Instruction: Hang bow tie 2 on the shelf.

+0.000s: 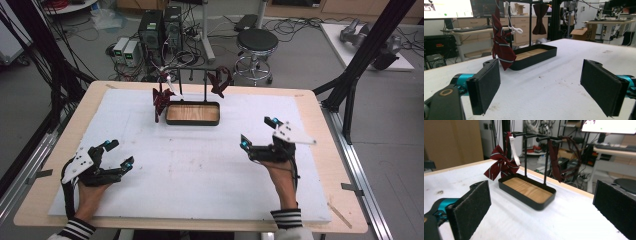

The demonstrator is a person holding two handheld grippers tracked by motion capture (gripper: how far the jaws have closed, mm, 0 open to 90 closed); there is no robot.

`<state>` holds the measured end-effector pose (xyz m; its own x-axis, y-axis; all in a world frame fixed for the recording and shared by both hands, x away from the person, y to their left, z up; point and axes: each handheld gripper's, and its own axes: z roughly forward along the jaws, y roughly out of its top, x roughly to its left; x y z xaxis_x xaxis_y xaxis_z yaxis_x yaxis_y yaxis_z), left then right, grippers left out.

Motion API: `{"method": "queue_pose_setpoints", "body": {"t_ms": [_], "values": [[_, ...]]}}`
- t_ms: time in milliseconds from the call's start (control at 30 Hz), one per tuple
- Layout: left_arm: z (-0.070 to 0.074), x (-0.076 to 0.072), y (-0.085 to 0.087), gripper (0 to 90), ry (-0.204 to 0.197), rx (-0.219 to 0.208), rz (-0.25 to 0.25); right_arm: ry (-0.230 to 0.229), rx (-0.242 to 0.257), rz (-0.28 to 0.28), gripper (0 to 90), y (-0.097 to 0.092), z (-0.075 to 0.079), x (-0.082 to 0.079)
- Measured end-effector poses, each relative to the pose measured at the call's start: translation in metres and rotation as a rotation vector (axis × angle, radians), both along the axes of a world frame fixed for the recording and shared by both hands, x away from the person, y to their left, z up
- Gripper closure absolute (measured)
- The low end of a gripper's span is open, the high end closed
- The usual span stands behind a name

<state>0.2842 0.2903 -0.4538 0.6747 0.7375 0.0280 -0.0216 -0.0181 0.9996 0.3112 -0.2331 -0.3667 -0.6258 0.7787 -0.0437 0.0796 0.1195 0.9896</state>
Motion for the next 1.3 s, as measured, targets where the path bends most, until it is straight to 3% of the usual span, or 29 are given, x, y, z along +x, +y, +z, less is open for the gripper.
{"method": "queue_pose_setpoints", "body": {"t_ms": [100, 233, 267, 300, 367, 467, 600, 833, 1000, 1300], "values": [[0.000, 0.000, 0.000, 16.6, -0.004, 0.004, 0.002, -0.030, 0.021, -0.023, 0.6, -0.016, -0.016, -0.021], [0.000, -0.001, 0.000, 16.6, -0.006, -0.004, 0.005, -0.060, 0.040, -0.044, 0.6, -0.031, -0.036, -0.036], [-0.001, -0.001, 0.001, 16.5, -0.009, -0.009, 0.008, -0.039, 0.030, -0.054, 0.5, -0.034, -0.038, -0.038], [-0.001, -0.001, 0.001, 16.6, -0.009, -0.012, 0.008, -0.010, 0.007, -0.065, 0.6, -0.035, -0.039, -0.038], [-0.001, -0.001, 0.001, 16.6, -0.012, -0.013, 0.010, -0.001, -0.031, -0.074, 0.6, -0.035, -0.041, -0.039], [-0.001, -0.002, 0.001, 16.5, -0.013, -0.008, 0.010, -0.072, 0.006, -0.079, 0.6, -0.036, -0.048, -0.043], [0.000, -0.002, 0.001, 16.6, -0.016, -0.005, 0.011, -0.022, 0.002, -0.087, 0.6, -0.042, -0.061, -0.043], [0.000, -0.003, 0.001, 16.6, -0.019, -0.004, 0.012, -0.039, 0.014, -0.114, 0.6, -0.045, -0.076, -0.040], [-0.001, -0.003, 0.000, 16.6, -0.023, -0.005, 0.012, -0.017, 0.029, -0.111, 0.6, -0.044, -0.084, -0.038], [-0.001, -0.003, 0.001, 16.5, -0.020, -0.010, 0.013, -0.039, 0.008, -0.117, 0.6, -0.042, -0.085, -0.040]]}}
